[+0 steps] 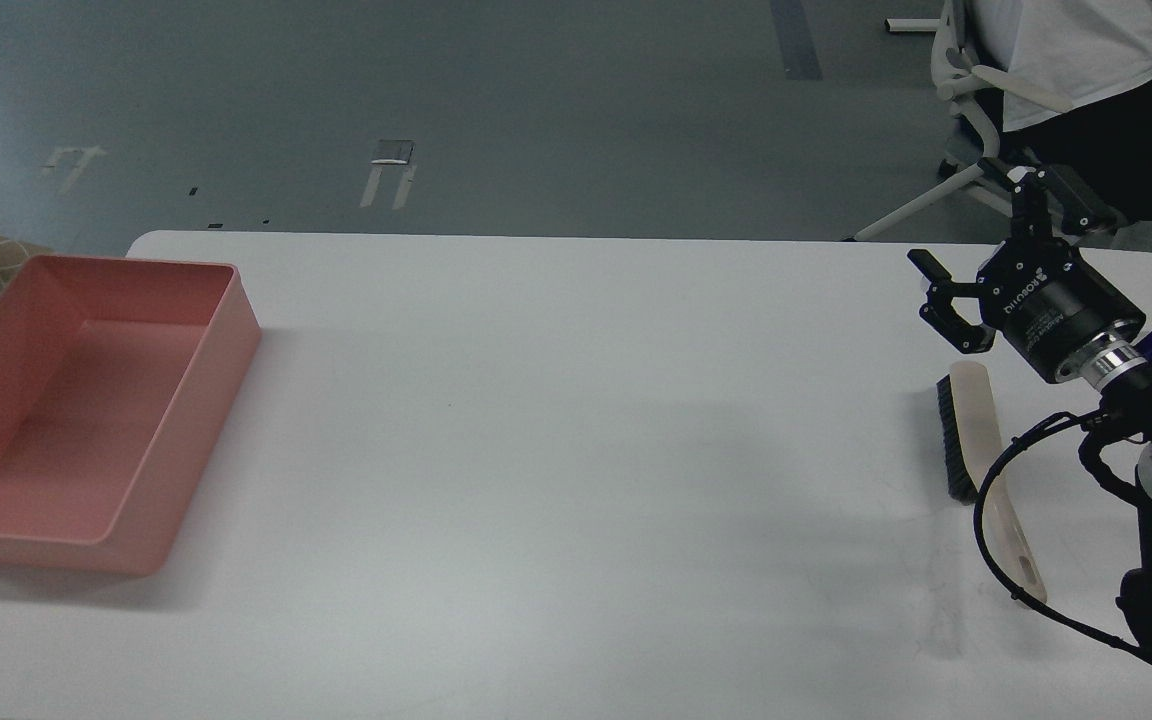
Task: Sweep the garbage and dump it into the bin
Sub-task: 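Hold the dustpan above the bin with the left gripper, then tip the dustpan down over the pink bin to drop the yellow sponge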
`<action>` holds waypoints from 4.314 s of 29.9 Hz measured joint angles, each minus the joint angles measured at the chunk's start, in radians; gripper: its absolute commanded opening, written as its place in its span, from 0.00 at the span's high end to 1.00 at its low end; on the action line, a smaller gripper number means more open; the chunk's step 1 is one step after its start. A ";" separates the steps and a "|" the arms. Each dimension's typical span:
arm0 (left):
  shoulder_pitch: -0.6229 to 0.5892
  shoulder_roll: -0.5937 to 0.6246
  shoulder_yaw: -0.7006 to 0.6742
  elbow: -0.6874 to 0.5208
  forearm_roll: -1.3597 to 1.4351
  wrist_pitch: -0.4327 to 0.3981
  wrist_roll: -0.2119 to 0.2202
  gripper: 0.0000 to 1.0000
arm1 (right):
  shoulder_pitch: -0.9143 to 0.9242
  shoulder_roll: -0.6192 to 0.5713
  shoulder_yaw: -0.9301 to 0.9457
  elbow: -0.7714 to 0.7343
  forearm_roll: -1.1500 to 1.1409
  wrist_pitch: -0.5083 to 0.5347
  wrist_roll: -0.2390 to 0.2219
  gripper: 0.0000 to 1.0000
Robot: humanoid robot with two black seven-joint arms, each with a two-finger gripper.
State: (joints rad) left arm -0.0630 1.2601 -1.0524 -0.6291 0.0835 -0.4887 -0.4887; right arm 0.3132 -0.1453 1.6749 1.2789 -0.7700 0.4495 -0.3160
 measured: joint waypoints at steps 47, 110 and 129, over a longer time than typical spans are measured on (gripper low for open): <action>-0.111 0.108 0.020 -0.179 0.595 0.000 0.000 0.78 | -0.011 0.001 0.008 -0.006 0.000 0.000 0.015 0.00; -0.110 0.323 0.028 -0.491 1.047 0.000 0.000 0.78 | -0.010 0.005 0.009 -0.005 0.000 0.000 0.025 0.00; -0.110 0.353 0.030 -0.512 1.025 0.000 0.000 0.78 | -0.012 0.002 0.009 -0.006 0.000 0.000 0.035 0.00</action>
State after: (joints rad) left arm -0.1733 1.6128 -1.0219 -1.1412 1.1087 -0.4887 -0.4888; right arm 0.3015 -0.1437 1.6844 1.2733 -0.7701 0.4495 -0.2814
